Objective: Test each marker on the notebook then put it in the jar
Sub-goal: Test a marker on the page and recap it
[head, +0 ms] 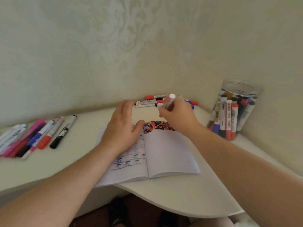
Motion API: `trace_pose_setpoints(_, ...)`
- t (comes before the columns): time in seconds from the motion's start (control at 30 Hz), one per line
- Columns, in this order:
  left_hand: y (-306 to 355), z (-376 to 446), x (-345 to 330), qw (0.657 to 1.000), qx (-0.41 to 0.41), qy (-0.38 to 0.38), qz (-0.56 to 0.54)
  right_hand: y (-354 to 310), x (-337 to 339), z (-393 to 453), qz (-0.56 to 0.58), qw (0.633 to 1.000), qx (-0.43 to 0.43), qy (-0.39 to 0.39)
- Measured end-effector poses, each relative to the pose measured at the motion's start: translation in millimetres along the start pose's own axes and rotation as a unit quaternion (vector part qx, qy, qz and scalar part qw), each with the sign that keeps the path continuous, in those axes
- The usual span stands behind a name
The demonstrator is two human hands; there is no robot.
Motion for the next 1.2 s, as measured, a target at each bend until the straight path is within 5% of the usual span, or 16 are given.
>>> trace_pose_setpoints(0.1,8.4,0.0,-1.0,0.999,-0.022,-0.024,0.024,-1.9,-5.5,-8.7,0.244,0.966,-0.049,-0.064)
trace_pose_setpoints(0.27,24.2,-4.2,-11.5,0.989,-0.11,-0.091,0.023,-2.2,-34.0,-21.2,0.299,0.948,-0.012,-0.112)
trace_pose_setpoints(0.77,22.1,-7.6,-12.0,0.989,-0.087,-0.119,0.028,-14.8,-46.8,-27.7,0.387,0.906,0.028,-0.167)
trace_pose_setpoints(1.2,2.5,-3.1,-8.6,0.99,0.008,-0.12,-0.067,-2.3,-33.0,-21.1,0.354,0.928,-0.007,-0.117)
Point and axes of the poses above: each hand's wrist, its own z-axis towards the middle knuckle, its own x-axis out of the back of the hand, y = z × x, the point moved 8 cm from there along z, towards the middle knuckle, and after that the axes turned 1 degree about y, right-handed, at the moved point
